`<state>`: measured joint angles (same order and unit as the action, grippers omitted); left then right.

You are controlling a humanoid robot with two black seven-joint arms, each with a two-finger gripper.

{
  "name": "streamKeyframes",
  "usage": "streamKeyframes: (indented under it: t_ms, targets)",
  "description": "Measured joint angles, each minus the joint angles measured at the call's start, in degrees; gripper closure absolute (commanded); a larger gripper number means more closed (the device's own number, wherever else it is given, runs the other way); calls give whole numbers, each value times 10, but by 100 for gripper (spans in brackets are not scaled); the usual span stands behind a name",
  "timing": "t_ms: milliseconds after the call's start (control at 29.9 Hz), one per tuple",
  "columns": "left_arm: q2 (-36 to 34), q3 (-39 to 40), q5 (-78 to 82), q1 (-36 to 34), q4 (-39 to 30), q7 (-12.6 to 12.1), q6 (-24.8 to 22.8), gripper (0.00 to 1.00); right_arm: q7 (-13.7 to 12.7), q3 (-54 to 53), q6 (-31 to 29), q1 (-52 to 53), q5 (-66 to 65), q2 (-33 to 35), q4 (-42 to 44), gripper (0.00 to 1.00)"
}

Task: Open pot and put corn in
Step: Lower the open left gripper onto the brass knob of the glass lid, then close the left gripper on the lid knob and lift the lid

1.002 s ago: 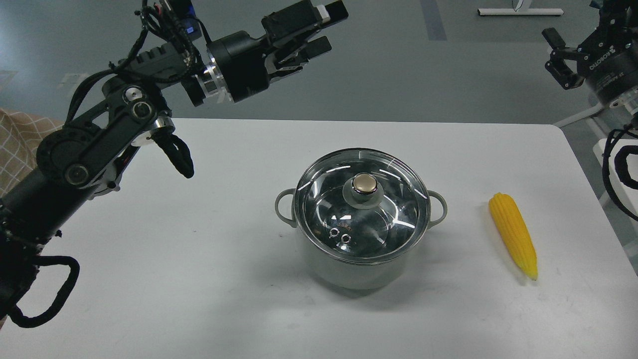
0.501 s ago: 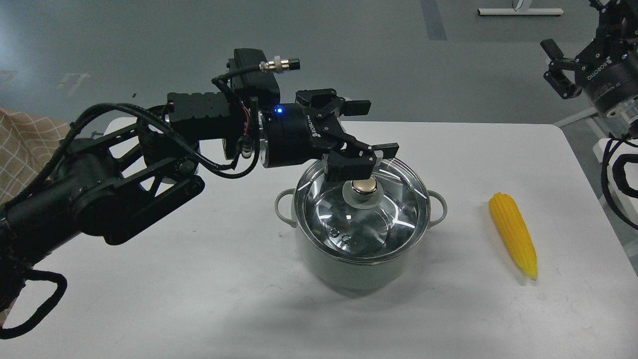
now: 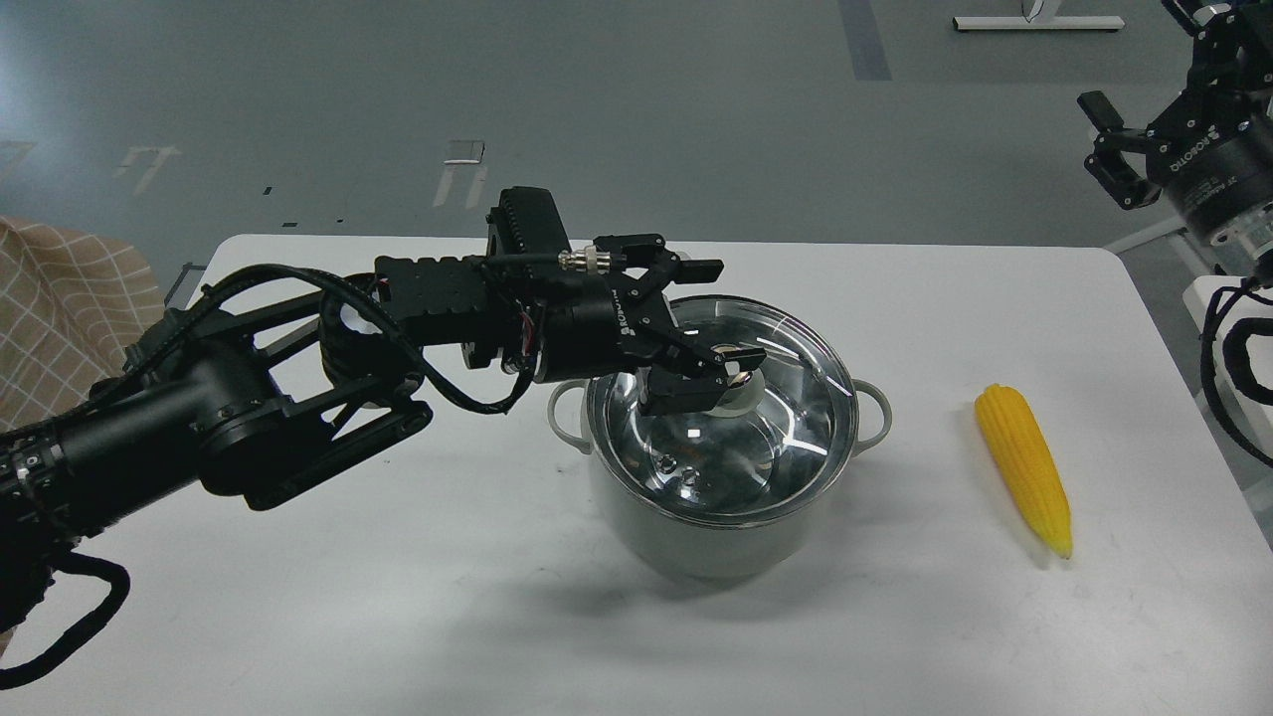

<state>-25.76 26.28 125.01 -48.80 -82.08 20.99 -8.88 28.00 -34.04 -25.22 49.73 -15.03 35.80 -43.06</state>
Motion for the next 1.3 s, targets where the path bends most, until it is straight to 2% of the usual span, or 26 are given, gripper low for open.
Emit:
streamKeyframes:
  t_ms: [735,869,1303]
  targets:
    - [9,-16,0,31,21,0,3,18,0,-13,0,-12,0,1,-4,0]
    - [11,-16,0,32,24,0,3,36,0,-13,0,-15,0,1,-4,0]
    - [13,-16,0,32,25,0,4,47,0,-16,1,-19,0,4,-4,0]
